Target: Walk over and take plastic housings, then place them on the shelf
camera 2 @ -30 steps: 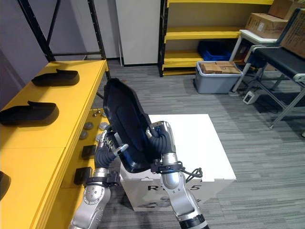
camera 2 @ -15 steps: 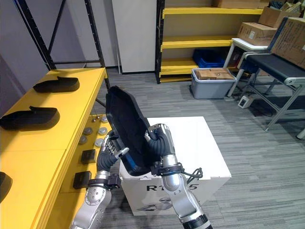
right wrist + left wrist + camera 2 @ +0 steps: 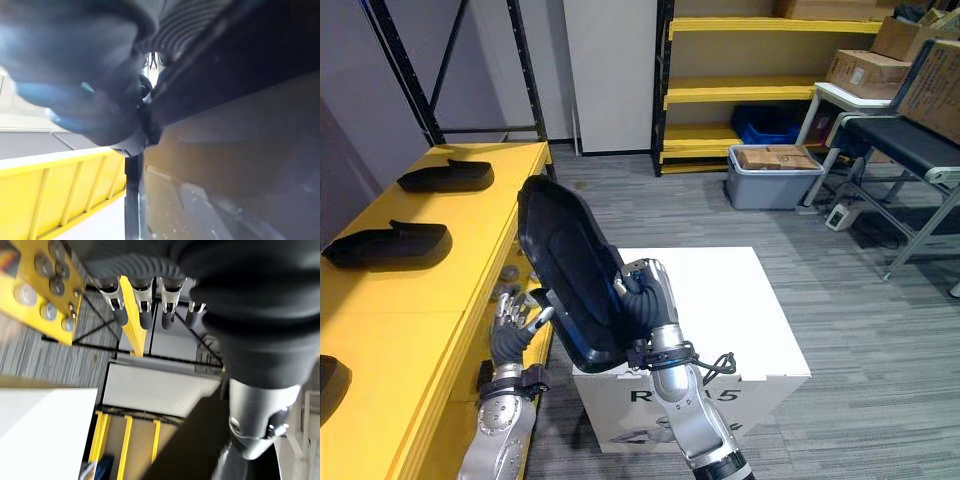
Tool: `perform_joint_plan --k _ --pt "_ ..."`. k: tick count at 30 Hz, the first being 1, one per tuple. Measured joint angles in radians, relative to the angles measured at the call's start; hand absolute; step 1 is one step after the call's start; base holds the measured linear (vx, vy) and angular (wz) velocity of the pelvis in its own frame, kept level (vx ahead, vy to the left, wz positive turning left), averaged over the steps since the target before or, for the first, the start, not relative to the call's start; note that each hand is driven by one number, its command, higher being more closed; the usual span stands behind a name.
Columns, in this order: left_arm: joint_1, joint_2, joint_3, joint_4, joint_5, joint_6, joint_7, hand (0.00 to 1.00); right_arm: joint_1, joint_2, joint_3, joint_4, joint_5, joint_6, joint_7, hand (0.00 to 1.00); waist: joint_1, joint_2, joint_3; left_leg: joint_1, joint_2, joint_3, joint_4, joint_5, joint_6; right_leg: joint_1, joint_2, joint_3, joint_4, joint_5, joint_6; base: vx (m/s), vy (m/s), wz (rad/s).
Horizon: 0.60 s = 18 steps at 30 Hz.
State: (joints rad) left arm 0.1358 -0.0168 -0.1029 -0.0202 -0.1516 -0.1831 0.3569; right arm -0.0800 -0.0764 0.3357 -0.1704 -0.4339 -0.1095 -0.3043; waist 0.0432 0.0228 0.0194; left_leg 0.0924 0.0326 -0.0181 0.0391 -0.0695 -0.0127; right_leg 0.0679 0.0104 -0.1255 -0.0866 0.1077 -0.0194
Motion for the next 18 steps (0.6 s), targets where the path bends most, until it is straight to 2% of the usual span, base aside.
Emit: perform_joint_plan --k 4,8,13,18 --pt "0.019 -0.010 0.021 0.002 -0.002 0.000 0.000 0.00 0.000 0.013 -0.022 0.000 0.001 0.000 -0.001 1.00 0.000 -0.006 0.004 0.000 0.000 -0.005 0.000 0.001 -0.001 0.001 0.000 -0.003 0.000 0.000 0.000 -0.01 0.011 0.03" --pt "0.027 -0.010 0.019 0.010 -0.005 0.002 -0.036 0.00 0.001 0.016 -0.019 0.000 0.010 -0.003 0.002 1.00 0.000 -0.014 0.009 0.000 0.001 -0.005 -0.001 0.001 -0.001 0.001 0.000 -0.003 0.000 0.000 0.000 0.00 0.000 0.00" --pt "0.027 -0.007 -0.018 0.033 -0.014 0.003 -0.086 0.00 0.001 0.017 -0.015 0.000 0.037 -0.015 0.016 1.00 -0.001 -0.016 0.010 0.000 0.000 -0.002 -0.001 0.001 -0.001 -0.001 0.000 -0.001 0.000 0.000 0.000 0.00 0.000 0.00" --pt "0.027 0.005 -0.043 0.036 -0.023 0.003 -0.095 0.00 0.001 0.016 -0.020 -0.001 0.046 -0.020 0.021 1.00 -0.003 -0.016 0.010 0.000 0.001 0.005 -0.001 0.001 -0.002 -0.003 0.000 0.004 0.000 0.000 0.000 0.00 0.014 -0.02"
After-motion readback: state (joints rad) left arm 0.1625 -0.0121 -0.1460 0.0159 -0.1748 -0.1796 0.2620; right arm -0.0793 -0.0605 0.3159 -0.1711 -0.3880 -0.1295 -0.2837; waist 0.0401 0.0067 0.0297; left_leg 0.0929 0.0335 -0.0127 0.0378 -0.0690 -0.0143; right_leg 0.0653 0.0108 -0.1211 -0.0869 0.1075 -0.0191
